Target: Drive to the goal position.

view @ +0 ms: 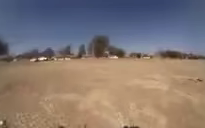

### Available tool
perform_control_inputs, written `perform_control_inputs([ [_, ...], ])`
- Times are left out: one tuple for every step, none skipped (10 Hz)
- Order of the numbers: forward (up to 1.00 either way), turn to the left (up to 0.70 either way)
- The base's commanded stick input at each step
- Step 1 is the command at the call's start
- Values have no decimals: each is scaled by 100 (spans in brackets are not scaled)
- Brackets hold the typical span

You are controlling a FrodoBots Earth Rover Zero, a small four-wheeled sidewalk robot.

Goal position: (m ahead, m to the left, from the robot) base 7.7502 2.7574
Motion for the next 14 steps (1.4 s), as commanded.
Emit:
perform_control_inputs([
  [100,0],
  [100,0],
  [100,0],
  [100,0],
  [100,0],
  [100,0],
  [100,0],
  [100,0],
  [100,0],
  [100,0],
  [100,0],
  [100,0],
  [100,0],
  [100,0],
])
